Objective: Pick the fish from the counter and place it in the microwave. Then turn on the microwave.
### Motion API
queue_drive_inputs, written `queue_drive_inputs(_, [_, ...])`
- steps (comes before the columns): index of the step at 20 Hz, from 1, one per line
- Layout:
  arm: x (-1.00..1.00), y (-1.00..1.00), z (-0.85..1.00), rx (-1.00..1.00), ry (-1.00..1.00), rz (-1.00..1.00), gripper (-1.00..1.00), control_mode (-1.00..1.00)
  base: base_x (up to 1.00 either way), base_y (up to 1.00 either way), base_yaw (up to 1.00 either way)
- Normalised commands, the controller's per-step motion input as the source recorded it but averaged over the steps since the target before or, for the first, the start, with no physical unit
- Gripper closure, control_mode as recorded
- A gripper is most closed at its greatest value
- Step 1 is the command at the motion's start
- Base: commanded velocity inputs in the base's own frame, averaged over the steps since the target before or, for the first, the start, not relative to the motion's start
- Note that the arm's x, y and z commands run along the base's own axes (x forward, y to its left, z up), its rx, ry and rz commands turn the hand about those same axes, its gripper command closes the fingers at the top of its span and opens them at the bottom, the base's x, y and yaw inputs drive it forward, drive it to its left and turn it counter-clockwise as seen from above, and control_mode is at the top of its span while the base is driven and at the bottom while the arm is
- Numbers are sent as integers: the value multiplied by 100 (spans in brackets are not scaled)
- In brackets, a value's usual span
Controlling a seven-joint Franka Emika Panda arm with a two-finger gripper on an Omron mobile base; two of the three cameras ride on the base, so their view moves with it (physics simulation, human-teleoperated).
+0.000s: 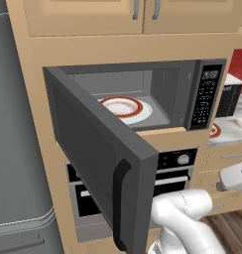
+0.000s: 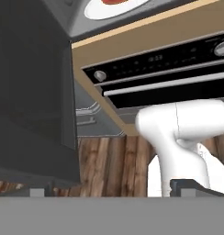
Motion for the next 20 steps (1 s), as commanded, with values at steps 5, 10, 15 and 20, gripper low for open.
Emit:
queue_drive_inputs(5, [12, -37, 9, -10, 0, -6, -100, -100, 0, 0, 0])
queue_drive_inputs(10, [11, -35, 3, -10, 0, -1, -100, -100, 0, 0, 0])
queue_drive_inputs(15, [9, -35, 0, -8, -2, 0, -100, -100, 0, 0, 0])
queue_drive_inputs(20, [20, -35, 0, -3, 0, 1, -100, -100, 0, 0, 0])
